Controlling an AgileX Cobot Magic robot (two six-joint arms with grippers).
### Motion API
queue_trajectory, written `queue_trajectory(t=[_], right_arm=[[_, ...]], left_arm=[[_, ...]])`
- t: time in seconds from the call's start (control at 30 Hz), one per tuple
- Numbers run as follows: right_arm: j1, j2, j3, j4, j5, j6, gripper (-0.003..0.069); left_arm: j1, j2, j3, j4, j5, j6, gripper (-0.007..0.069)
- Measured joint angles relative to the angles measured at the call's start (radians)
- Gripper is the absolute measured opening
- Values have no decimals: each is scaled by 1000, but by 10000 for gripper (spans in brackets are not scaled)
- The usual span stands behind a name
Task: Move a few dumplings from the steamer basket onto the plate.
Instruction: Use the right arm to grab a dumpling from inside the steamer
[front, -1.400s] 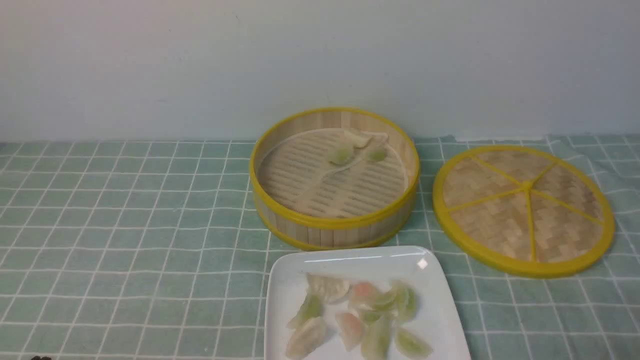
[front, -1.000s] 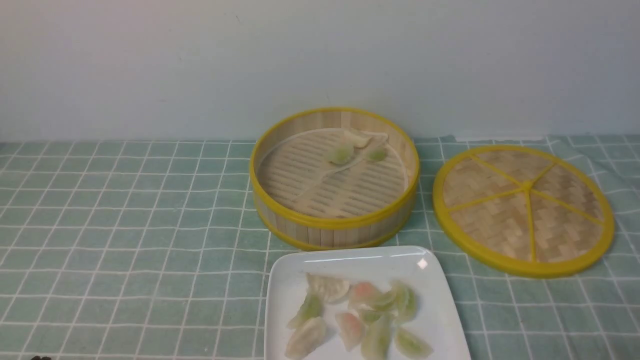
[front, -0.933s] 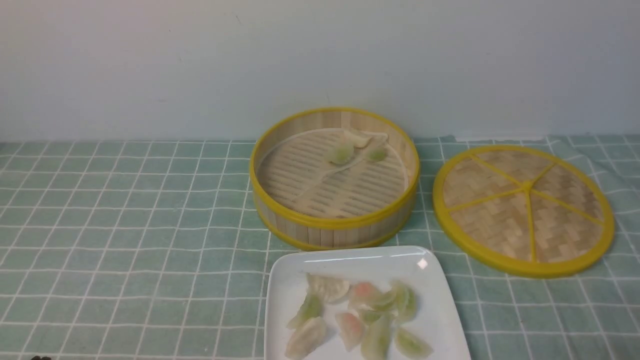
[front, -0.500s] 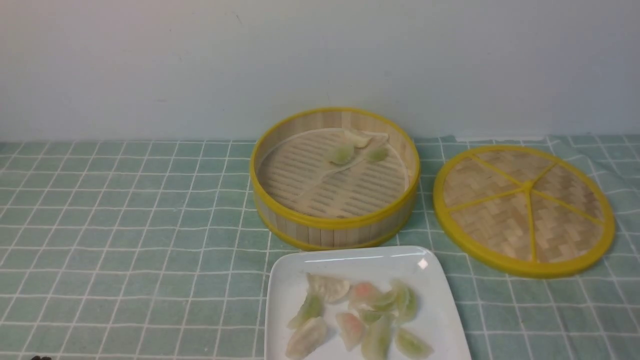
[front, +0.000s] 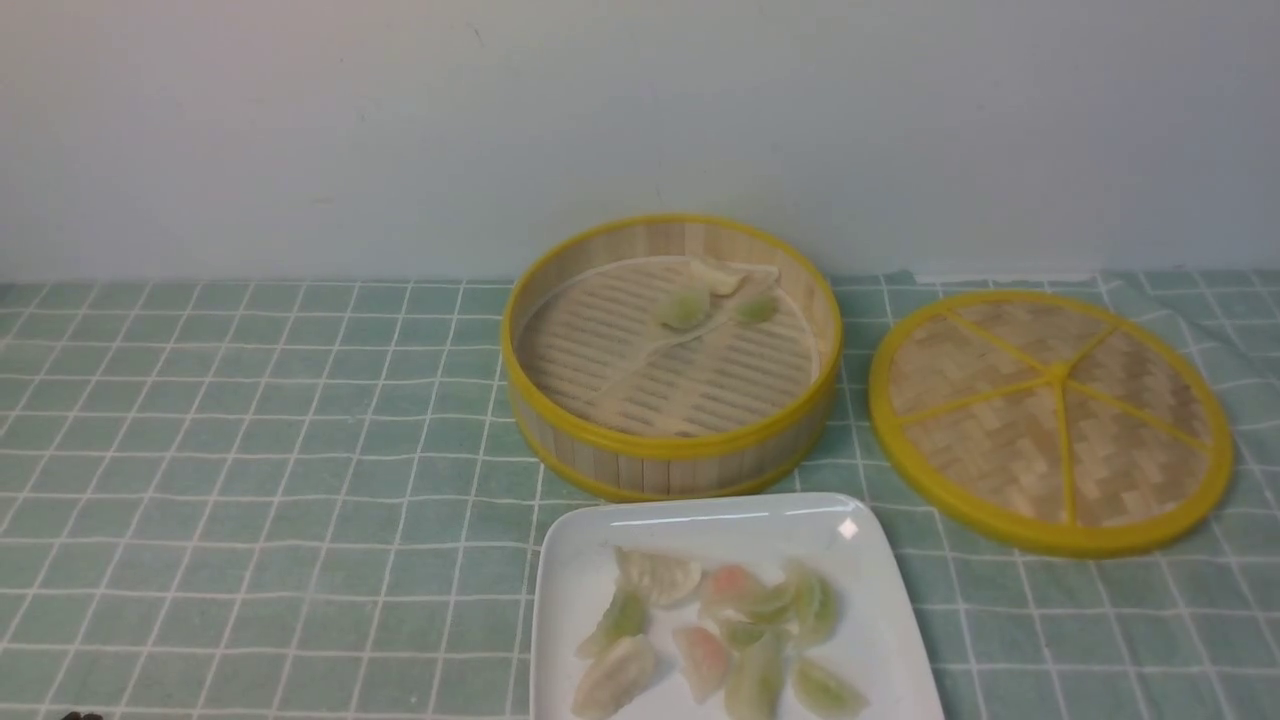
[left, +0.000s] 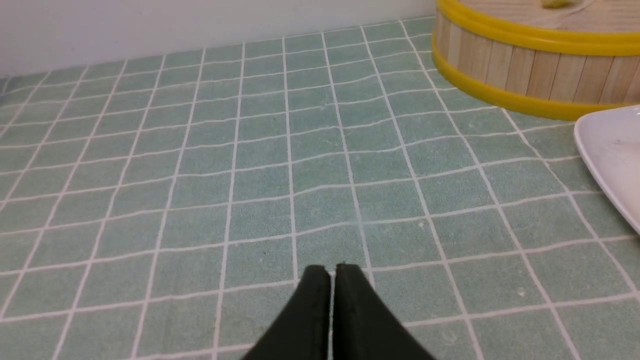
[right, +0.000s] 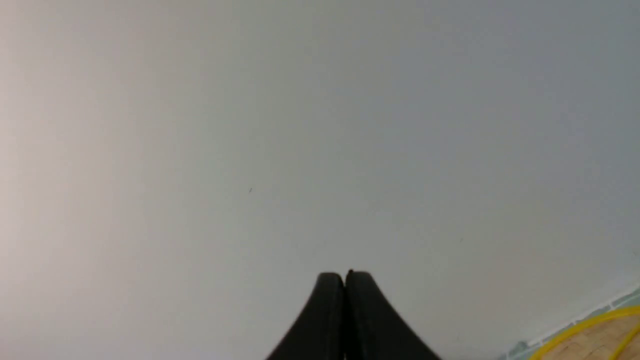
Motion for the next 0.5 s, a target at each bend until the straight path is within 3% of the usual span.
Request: queue_trajectory(t=[0.1, 0.17, 0.2, 0.37, 0.5], right_arm=[[10, 202, -279, -138, 338, -88, -14], [10, 280, -357, -170, 441, -119, -14], [10, 422, -474, -208, 591, -186, -14], [10, 759, -771, -235, 875, -374, -14], [12, 971, -964, -235, 941, -491, -14]], left_arm=[[0, 0, 0, 0, 0, 0, -6], [0, 0, 0, 0, 0, 0, -6], [0, 0, 0, 0, 0, 0, -6], [0, 0, 0, 0, 0, 0, -6], [0, 0, 0, 0, 0, 0, -6]])
